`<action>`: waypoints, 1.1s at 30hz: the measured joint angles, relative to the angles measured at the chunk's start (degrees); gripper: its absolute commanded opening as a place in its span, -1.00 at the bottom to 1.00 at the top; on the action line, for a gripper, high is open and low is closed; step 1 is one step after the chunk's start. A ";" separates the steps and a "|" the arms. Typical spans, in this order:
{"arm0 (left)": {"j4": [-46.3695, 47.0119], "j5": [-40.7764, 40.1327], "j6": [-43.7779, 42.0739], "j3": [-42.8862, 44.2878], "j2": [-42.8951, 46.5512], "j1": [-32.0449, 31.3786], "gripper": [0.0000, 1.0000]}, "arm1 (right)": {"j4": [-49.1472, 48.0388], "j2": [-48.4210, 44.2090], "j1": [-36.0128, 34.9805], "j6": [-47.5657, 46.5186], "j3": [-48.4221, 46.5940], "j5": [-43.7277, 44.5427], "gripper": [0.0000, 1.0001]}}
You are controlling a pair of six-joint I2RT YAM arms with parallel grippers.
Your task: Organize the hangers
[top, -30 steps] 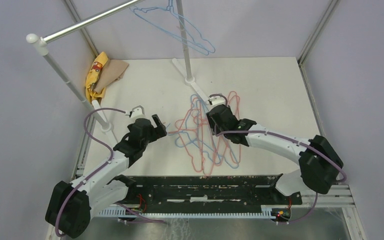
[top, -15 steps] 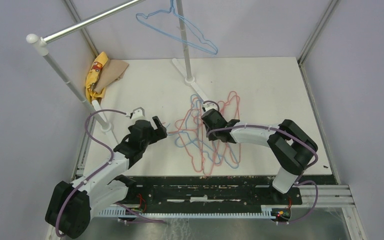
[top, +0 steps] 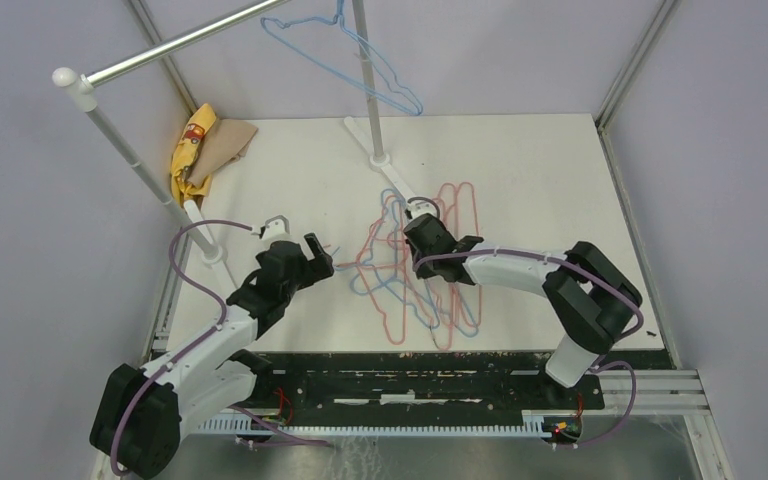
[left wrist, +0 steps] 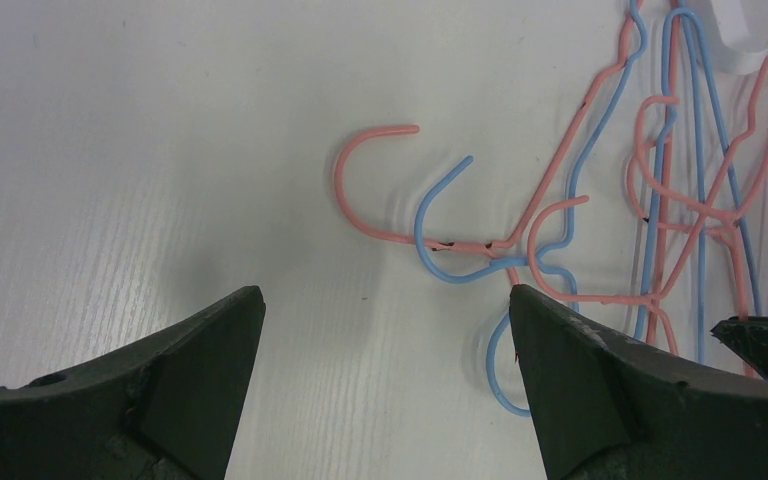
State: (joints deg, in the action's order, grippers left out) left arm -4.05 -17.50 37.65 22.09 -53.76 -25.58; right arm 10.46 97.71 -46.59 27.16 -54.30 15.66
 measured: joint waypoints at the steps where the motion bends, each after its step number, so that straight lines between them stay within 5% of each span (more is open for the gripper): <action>1: 0.00 0.00 0.00 0.00 -0.04 0.00 0.98 | 0.22 -0.79 0.00 0.02 0.00 -0.11 -0.99; 10: 0.59 0.13 0.00 0.00 -0.52 0.00 0.98 | 0.70 -10.78 0.00 0.46 0.02 -1.42 -0.99; 16: 1.44 0.22 0.00 -0.37 -0.46 0.00 0.98 | 0.96 -13.33 0.11 3.26 -1.70 -11.32 -0.99; 33: 1.29 1.07 0.02 -2.08 3.63 0.00 0.98 | -3.34 -8.46 -1.73 11.41 -24.46 -35.54 -0.99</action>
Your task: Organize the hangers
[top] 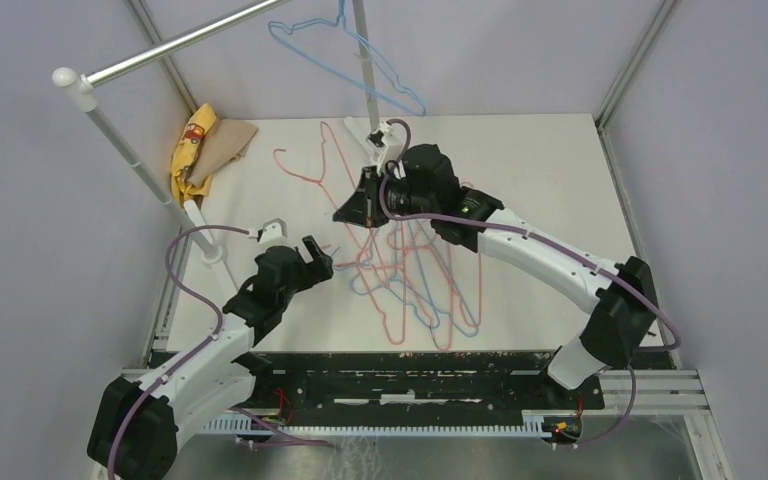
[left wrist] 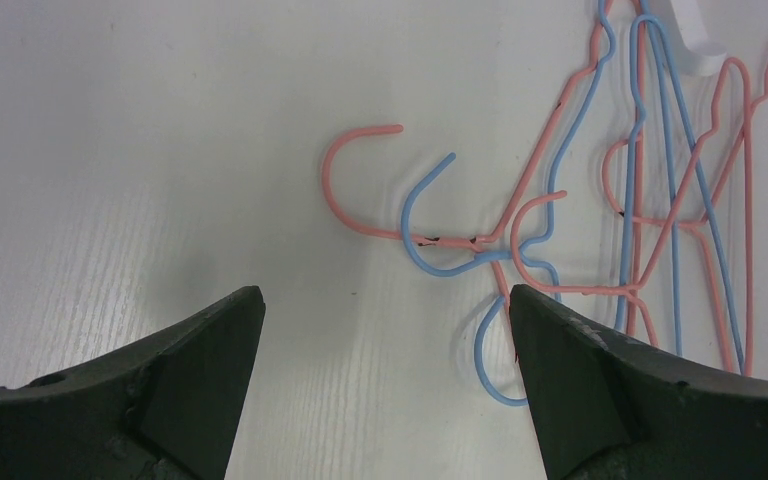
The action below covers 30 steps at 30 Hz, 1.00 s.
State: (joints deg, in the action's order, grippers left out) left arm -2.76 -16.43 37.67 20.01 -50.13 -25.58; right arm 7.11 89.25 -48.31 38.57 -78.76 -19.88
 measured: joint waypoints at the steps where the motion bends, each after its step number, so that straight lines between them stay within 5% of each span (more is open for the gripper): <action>1: -0.04 -0.02 0.00 -0.17 0.28 0.00 0.98 | -0.48 1.33 -0.20 0.68 -2.27 -1.07 -0.99; 19: -0.22 -0.42 0.00 -0.66 3.04 0.00 0.98 | -6.51 28.50 -2.16 8.24 -48.85 -8.24 -0.99; 30: -0.59 -0.68 0.00 -1.62 4.68 0.00 0.98 | -10.32 43.95 -2.23 14.08 -66.34 -4.55 -0.99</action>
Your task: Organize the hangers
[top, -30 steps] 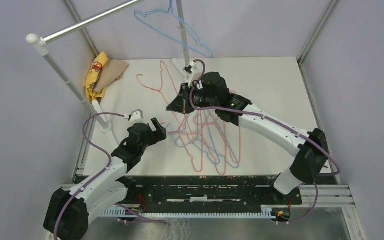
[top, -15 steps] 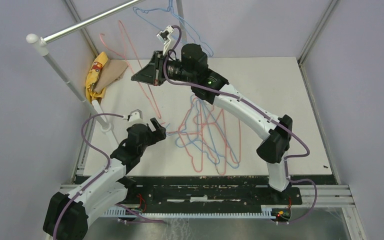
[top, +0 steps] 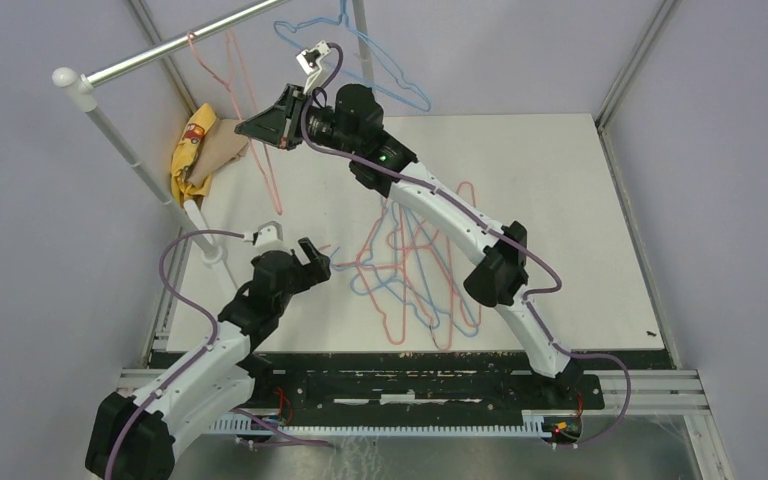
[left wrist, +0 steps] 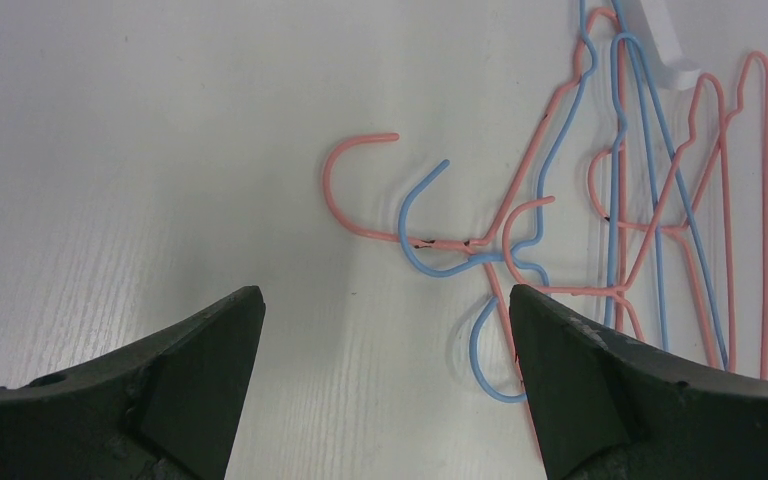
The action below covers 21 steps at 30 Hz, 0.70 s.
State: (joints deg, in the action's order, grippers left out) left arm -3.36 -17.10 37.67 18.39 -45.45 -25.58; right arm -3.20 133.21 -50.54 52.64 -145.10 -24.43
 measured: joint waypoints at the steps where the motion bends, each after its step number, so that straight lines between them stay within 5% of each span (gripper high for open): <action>1: -0.04 0.04 0.00 -0.04 0.22 0.00 0.98 | -0.17 0.96 -0.02 0.04 -0.90 0.81 -0.99; 21: -2.19 0.42 0.00 -0.81 4.02 0.00 0.98 | -1.18 7.19 -1.57 -4.50 -9.53 16.55 -0.99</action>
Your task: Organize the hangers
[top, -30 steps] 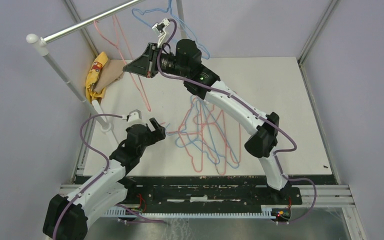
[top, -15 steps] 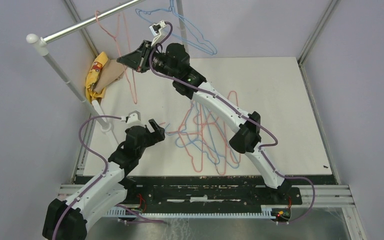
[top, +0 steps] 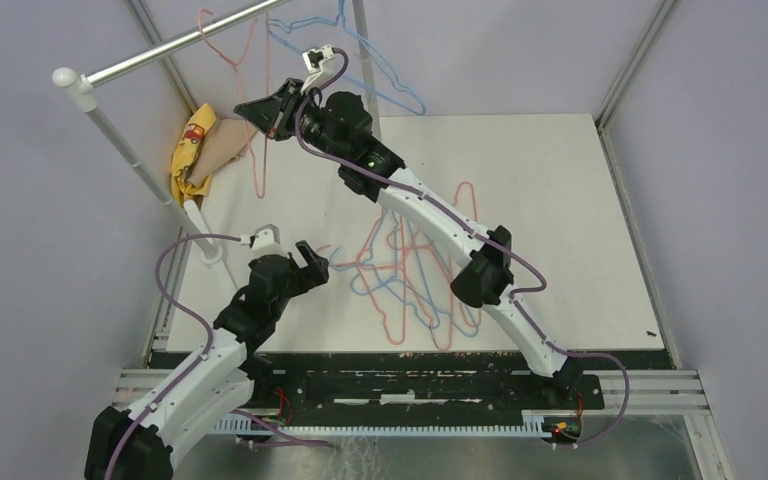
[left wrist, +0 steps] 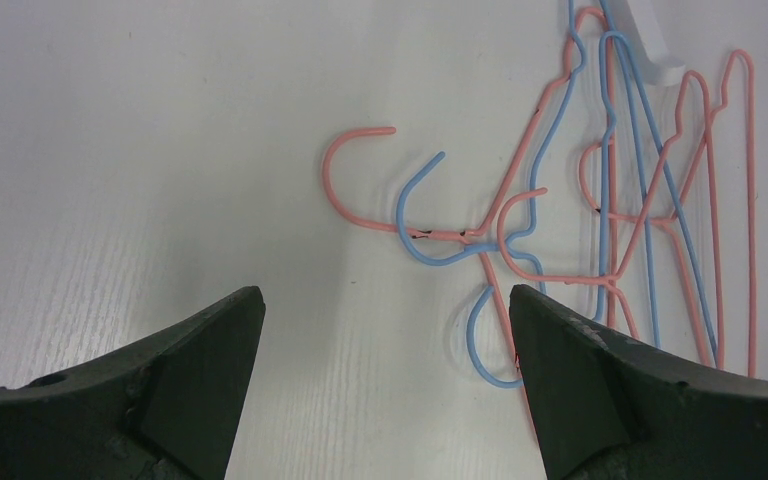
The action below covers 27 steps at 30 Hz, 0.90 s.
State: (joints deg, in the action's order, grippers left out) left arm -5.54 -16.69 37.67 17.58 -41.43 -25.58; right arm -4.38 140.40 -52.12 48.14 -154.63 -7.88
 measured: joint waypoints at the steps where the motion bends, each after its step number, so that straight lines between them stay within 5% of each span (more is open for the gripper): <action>1: -0.39 0.11 0.00 0.00 0.39 0.00 0.98 | 0.24 0.26 0.02 0.00 -0.02 0.57 -0.98; 11: -2.08 0.07 0.00 -0.13 2.43 0.00 0.98 | 1.53 2.34 1.05 0.50 -0.20 2.36 -0.62; 18: -2.05 0.09 0.00 -0.20 1.66 0.00 0.98 | 0.63 1.09 1.79 1.62 4.24 1.20 0.35; 27: -2.05 -0.50 0.00 -0.20 0.79 0.00 0.98 | -4.83 -11.08 2.10 -1.36 29.46 -0.33 0.87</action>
State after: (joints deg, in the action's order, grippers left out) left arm -7.60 -17.19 37.67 17.39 -40.64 -25.58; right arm -9.21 129.32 -50.02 46.78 -125.16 -8.21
